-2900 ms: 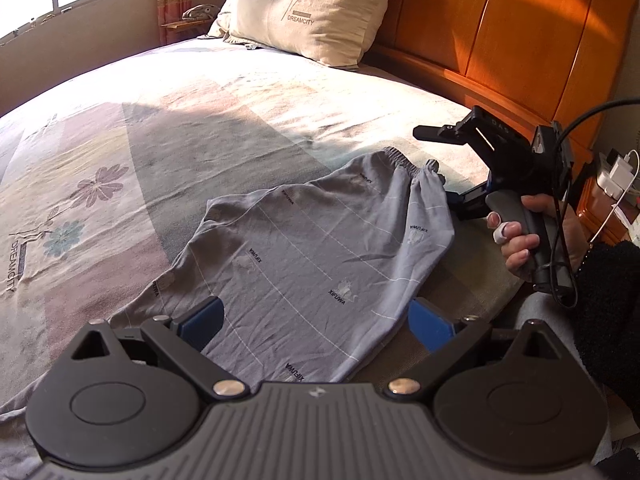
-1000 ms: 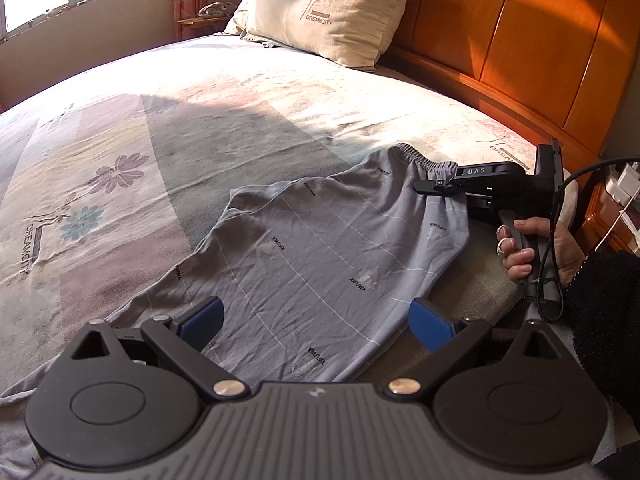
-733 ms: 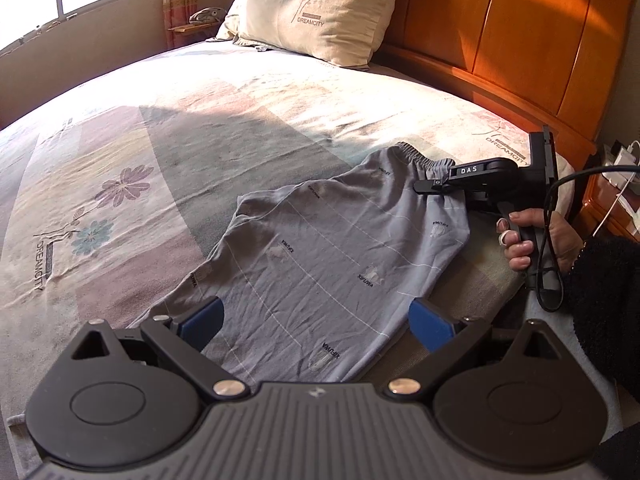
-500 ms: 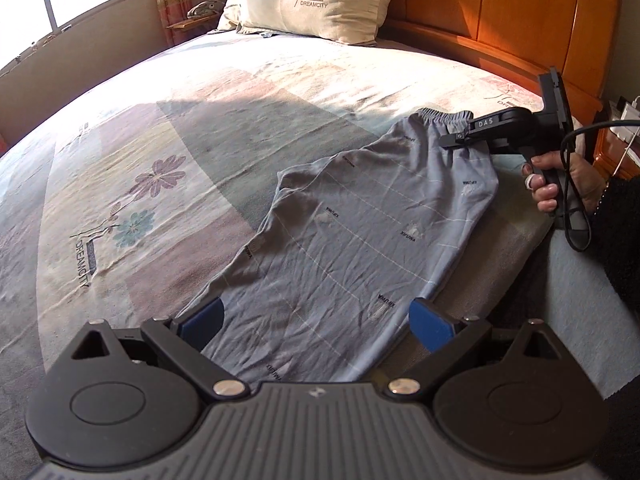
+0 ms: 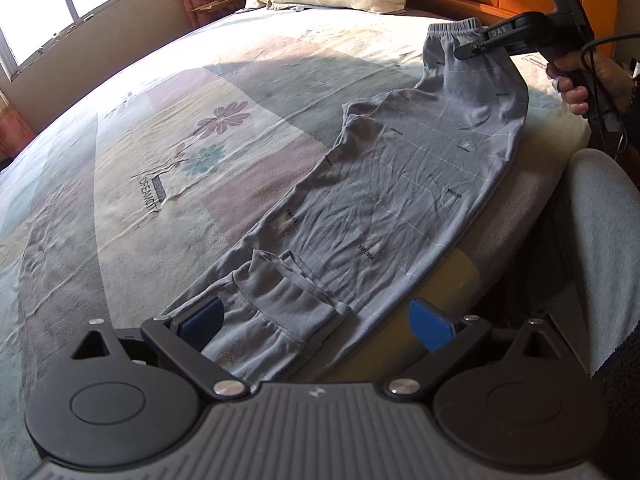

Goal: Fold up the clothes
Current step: 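Lift the waistband with the right gripper and fold it over the legs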

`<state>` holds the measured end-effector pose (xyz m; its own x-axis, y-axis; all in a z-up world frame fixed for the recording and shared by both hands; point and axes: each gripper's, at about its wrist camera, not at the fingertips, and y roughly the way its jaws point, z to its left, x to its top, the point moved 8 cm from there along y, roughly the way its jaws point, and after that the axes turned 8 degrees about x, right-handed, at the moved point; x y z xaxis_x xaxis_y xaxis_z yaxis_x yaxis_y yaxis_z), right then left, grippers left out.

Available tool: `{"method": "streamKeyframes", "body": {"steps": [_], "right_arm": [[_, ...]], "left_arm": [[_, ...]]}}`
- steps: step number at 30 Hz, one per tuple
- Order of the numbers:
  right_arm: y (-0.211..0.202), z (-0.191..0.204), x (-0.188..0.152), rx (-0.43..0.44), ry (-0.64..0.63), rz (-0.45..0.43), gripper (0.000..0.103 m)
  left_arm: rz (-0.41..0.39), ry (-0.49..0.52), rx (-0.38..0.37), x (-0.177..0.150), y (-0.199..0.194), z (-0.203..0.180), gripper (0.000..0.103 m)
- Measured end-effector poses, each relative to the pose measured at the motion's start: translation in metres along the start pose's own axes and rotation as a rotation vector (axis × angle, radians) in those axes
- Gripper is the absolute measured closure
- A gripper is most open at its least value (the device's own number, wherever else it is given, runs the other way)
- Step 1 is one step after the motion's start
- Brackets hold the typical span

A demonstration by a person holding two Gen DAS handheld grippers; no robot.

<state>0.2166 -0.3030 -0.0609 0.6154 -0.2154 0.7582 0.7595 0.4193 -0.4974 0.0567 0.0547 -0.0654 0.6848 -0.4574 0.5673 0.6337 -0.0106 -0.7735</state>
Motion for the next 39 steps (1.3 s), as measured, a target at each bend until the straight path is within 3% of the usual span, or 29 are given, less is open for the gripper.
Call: {"method": "streamKeyframes", "body": {"steps": [11, 24, 31, 39], "right_arm": [[0.002, 0.11, -0.005, 0.066, -0.143, 0.025, 0.092], [0.018, 0.225, -0.028, 0.171, -0.296, 0.078, 0.092], [0.033, 0.279, -0.051, 0.256, -0.342, 0.131, 0.092], [0.044, 0.325, -0.088, 0.243, -0.48, 0.155, 0.091]], "left_arm": [[0.002, -0.072, -0.021, -0.055, -0.005, 0.028, 0.004], [-0.032, -0.183, -0.019, -0.089, -0.015, 0.059, 0.004], [-0.021, -0.219, -0.024, -0.102, -0.019, 0.067, 0.004], [0.008, -0.227, -0.003, -0.116, -0.018, 0.074, 0.004]]}}
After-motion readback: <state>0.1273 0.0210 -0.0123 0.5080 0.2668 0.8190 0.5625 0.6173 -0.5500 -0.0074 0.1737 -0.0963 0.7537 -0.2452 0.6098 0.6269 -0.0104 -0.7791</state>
